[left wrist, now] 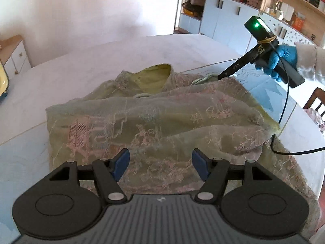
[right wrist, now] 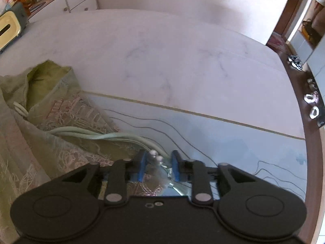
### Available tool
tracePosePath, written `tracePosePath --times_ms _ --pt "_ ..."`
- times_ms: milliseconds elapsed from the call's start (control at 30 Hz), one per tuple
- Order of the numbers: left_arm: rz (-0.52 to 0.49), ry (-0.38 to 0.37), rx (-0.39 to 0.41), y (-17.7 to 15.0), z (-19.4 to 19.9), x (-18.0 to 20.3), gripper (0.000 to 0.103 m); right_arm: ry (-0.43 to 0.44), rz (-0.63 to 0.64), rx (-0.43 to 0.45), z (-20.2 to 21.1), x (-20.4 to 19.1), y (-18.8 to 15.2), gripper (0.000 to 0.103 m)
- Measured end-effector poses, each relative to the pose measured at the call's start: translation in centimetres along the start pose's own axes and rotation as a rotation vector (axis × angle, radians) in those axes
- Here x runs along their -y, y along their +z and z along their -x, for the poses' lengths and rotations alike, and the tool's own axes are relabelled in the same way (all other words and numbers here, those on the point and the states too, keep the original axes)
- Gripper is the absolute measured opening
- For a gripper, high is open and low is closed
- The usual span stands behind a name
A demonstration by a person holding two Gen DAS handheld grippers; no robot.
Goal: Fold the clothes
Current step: 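Grasp the green cord at the jacket collar with the right gripper, then pull the cord over the folded jacket with the right gripper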
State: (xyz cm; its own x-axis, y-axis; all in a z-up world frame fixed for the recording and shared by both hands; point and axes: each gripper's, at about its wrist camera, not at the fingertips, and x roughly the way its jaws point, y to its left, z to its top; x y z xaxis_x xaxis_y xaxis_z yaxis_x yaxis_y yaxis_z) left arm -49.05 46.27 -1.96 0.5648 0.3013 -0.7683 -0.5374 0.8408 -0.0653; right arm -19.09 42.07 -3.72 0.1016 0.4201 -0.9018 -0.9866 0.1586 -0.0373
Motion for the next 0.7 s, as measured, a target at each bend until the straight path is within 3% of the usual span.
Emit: tracePosePath --times_ms 200,367,533,700 --pt "0.053 0.045 -0.036 -1.2 -0.3 -0.9 0.067 -0.024 0.064 0.02 1.7 -0.6 0.5 0.103" --pt "0.06 0.039 -0.021 -1.6 0.1 -1.3 0.067 -0.013 0.104 0.066 6.4 -2.6 1.4 0.103" --pt "0.057 0.015 0.007 -1.6 0.5 -1.8 0.067 0.077 0.072 0.071 10.5 -6.0 1.4 0.103" --pt "0.056 -0.012 0.038 -2.0 1.5 -2.3 0.067 0.209 0.021 0.022 10.9 -10.4 -1.3 0.103"
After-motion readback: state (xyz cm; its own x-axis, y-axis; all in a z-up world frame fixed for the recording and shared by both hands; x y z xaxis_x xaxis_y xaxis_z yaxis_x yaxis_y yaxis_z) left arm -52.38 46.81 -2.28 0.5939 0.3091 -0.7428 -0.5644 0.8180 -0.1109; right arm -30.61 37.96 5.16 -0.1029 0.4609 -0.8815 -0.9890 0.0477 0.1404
